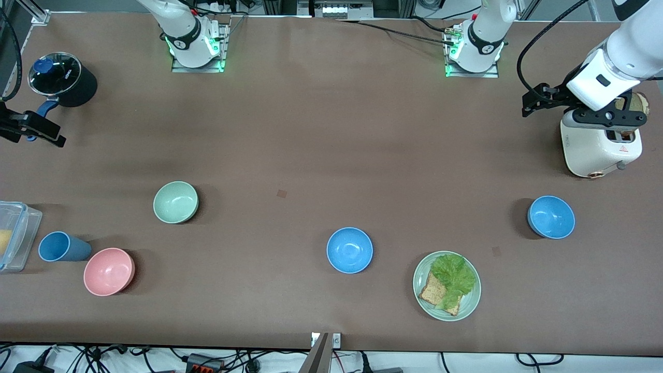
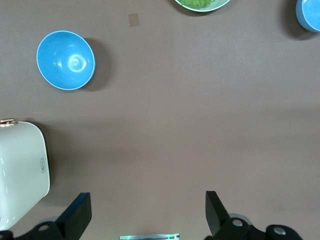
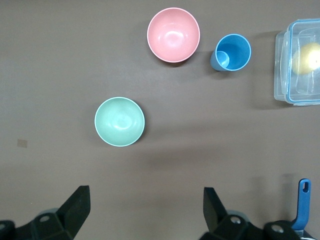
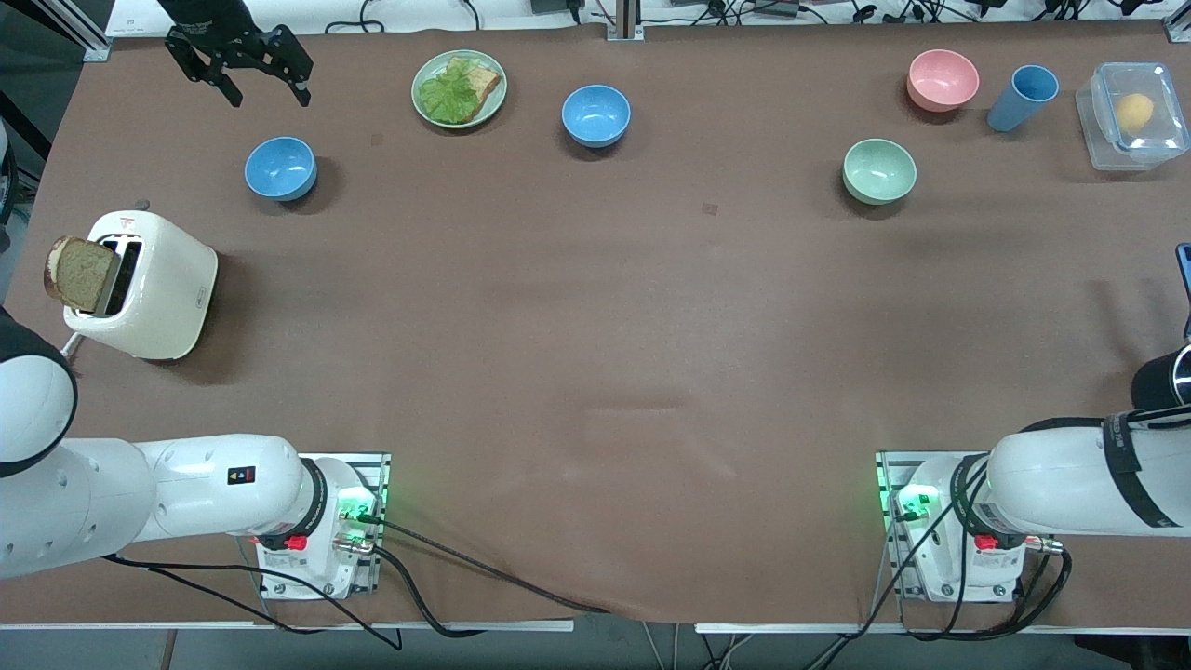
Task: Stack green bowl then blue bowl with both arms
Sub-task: 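Move the right gripper toward the pale green bowl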
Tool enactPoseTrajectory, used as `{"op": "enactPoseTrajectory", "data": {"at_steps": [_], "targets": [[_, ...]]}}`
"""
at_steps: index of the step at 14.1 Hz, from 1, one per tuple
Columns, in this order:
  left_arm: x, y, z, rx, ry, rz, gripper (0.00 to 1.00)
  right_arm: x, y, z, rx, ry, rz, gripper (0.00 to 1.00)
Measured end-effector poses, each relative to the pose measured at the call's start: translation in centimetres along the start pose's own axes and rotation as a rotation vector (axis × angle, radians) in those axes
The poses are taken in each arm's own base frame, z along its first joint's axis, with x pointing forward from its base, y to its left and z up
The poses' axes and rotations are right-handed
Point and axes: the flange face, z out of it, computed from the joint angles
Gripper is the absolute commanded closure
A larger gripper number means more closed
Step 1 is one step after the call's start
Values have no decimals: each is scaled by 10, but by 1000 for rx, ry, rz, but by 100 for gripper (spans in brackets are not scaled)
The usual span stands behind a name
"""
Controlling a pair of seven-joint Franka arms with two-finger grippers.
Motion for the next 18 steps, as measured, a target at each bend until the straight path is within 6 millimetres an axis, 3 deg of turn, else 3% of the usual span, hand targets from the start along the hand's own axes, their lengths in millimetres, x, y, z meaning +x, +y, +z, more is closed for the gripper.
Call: {"op": "enactPoseTrajectory", "data": {"at_steps": [7, 10, 12, 18], "targets": [[0, 0, 0, 0, 0, 0, 0, -1, -1, 2, 0, -5, -7, 0], [0, 0, 0, 0, -1, 0, 0, 2, -1, 20, 0, -36, -8, 0], [0, 0, 0, 0, -2, 0, 0, 14, -4, 53, -1, -76, -13, 0], [1, 0, 2, -1, -8, 0, 0, 49, -17, 201, -5, -274, -49, 0]]}}
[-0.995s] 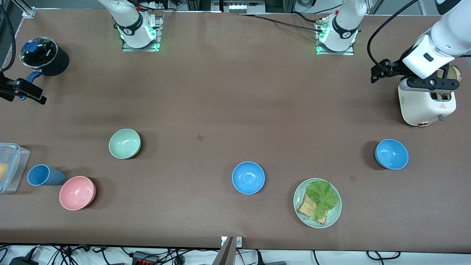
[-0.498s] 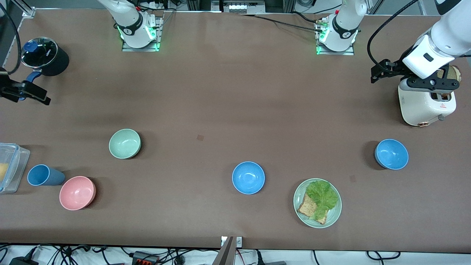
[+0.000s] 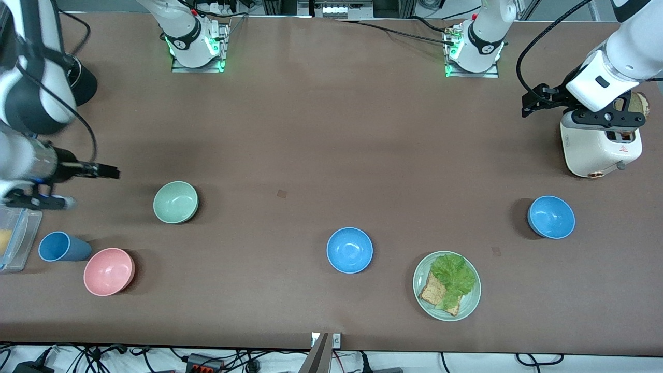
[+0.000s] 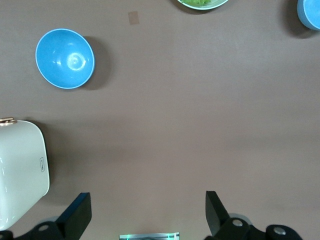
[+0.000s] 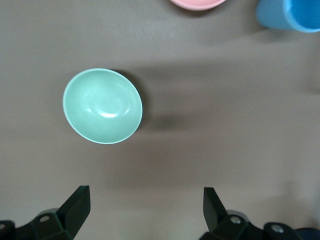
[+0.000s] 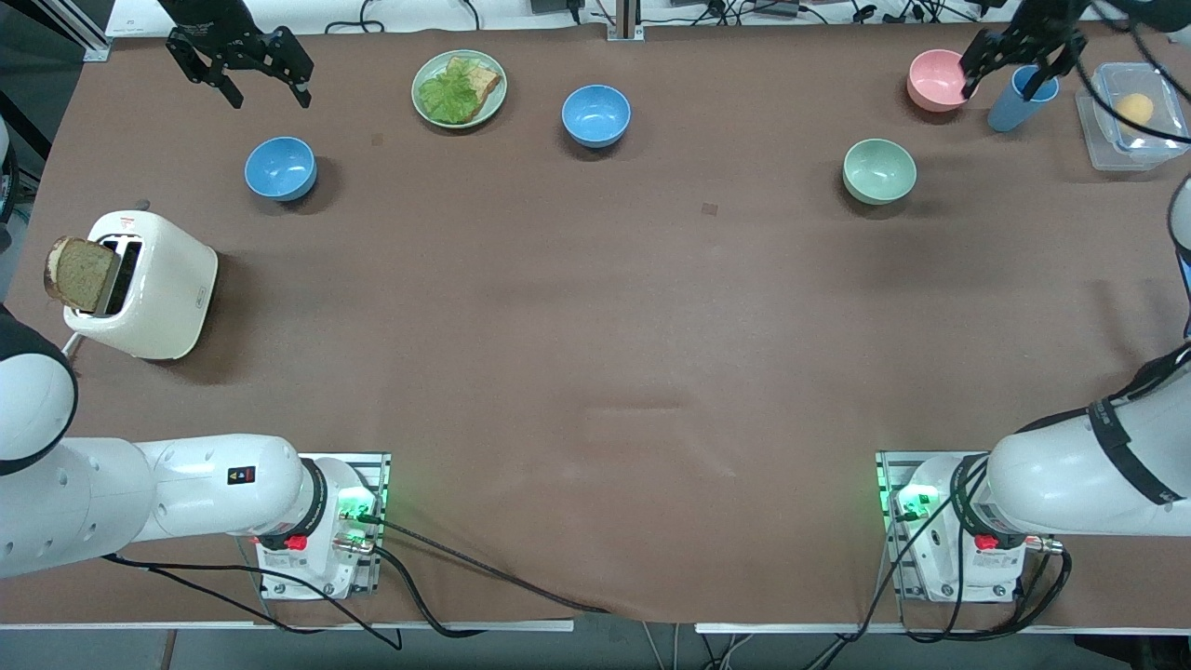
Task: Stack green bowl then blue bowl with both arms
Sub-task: 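Move the right gripper toward the pale green bowl, then grasp the rim of the pale green bowl with the right gripper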
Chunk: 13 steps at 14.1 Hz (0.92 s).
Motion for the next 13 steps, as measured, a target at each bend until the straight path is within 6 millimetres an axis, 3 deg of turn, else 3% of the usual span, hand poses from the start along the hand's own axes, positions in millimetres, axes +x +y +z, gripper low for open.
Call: {"op": "enactPoseTrajectory", "data": {"at_steps": [2, 5, 10, 11, 13], "targets": [[1, 0, 1, 0, -2, 0, 0, 17, -11, 42, -4, -54, -29, 0], [1, 0, 2, -1, -4, 0, 0, 34, -21, 85, -9, -82, -49, 0], [1, 0, 3, -1, -9, 0, 0, 56, -24, 123, -11, -42, -57, 0], [1, 0, 3, -1, -9, 0, 0, 59, -25, 131, -12, -39, -59, 3], [1, 0, 3, -1, -10, 0, 0, 64, -26, 147, -12, -42, -60, 16]]}}
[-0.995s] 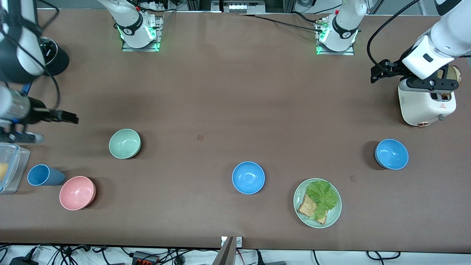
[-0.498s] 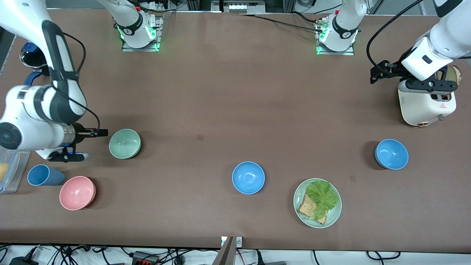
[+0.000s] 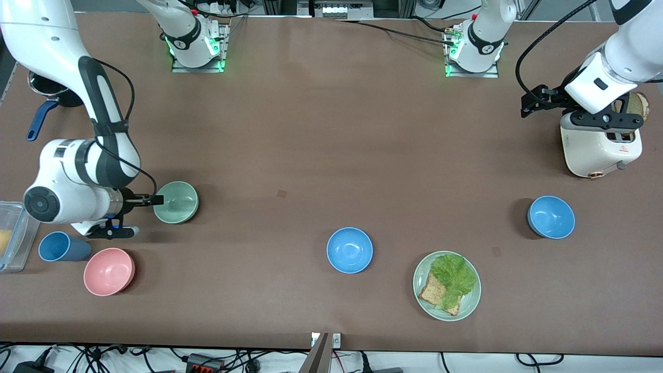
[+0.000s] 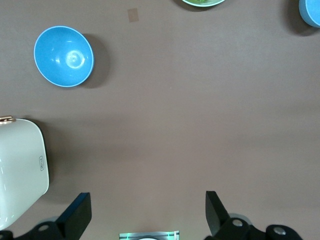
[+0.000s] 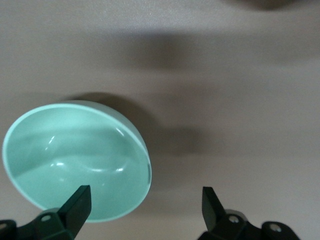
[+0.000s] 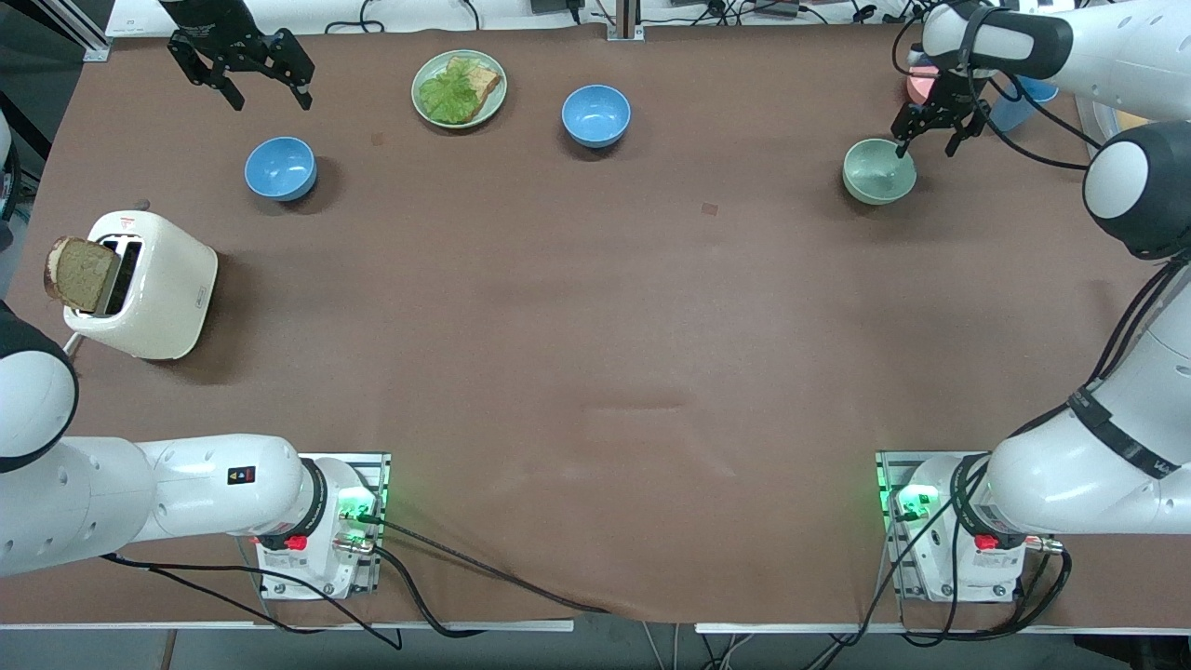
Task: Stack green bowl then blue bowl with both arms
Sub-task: 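Grasp the rim of the pale green bowl with the right gripper, then carry the green bowl to the table middle and lower it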
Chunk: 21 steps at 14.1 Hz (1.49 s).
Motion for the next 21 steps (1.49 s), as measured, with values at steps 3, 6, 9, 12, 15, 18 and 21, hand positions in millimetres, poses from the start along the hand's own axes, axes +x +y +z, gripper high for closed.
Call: {"op": "enactPoseTrajectory", "data": {"at_steps": [3, 6, 9, 12, 15, 18, 21], "targets": [[0, 0, 0, 0, -1, 0, 0, 3, -1, 11, 1, -8, -1, 40], [0, 0, 0, 0, -2, 0, 0, 4, -2, 14, 10, -4, 3, 48], [0, -1, 0, -1, -3, -3, 0, 7, -3, 19, 17, -2, 5, 63], [0, -2, 0, -3, -4, -4, 0, 8, -6, 25, 18, -9, 1, 80], [-1, -2, 0, -4, -6, -4, 0, 8, -8, 26, 20, -8, -1, 100], [-1, -2, 1, -4, -7, -5, 0, 11, -18, 15, 19, 10, -28, 100], [-1, -2, 1, -4, -7, -5, 0, 16, -56, -5, 12, 50, -100, 100]]}}
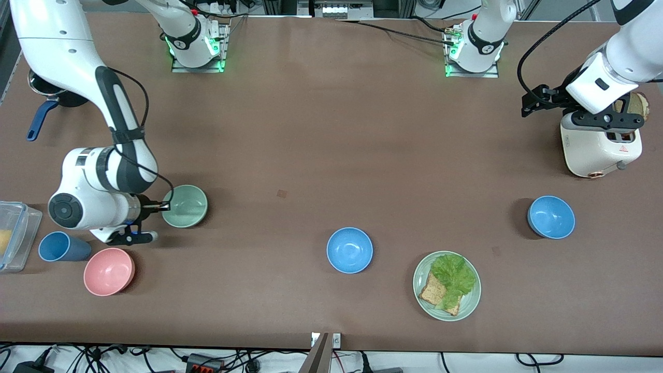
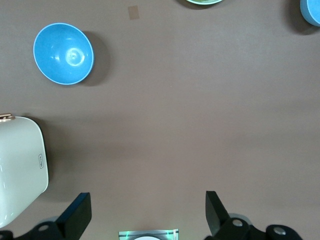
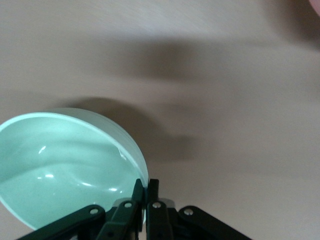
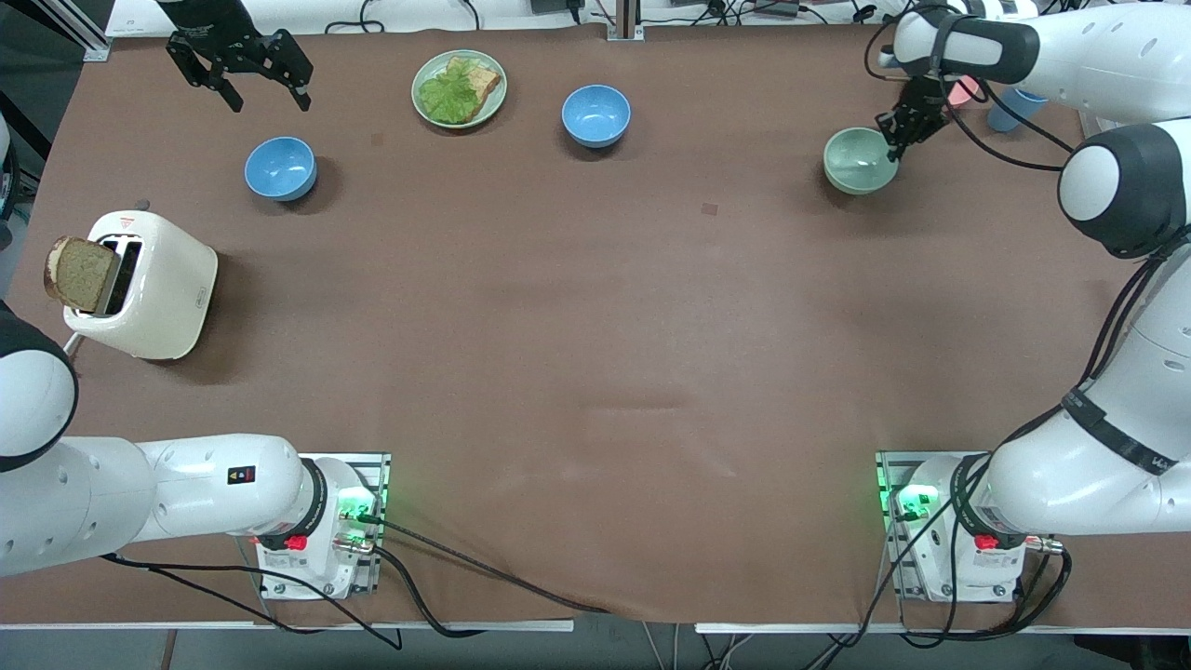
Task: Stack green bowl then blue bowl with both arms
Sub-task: 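Carry the green bowl to the table middle and lower it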
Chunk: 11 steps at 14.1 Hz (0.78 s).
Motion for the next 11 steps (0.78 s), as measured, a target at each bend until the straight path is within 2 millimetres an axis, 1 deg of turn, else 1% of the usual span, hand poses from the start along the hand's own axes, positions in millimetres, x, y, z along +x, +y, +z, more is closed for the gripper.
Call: {"op": "enactPoseTrajectory", "data": {"at_steps": [2, 5, 8, 11], "targets": [[0, 0, 0, 0, 0, 0, 0, 2, -51, -12, 35, 16, -46, 100], [0, 0, 0, 0, 0, -1, 0, -7, -138, -18, 106, 5, -56, 100], [0, -1, 0, 0, 0, -1, 0, -22, -217, -14, 106, -15, -37, 100], [0, -3, 0, -1, 0, -5, 0, -46, -294, -3, 75, -35, 10, 100]]}}
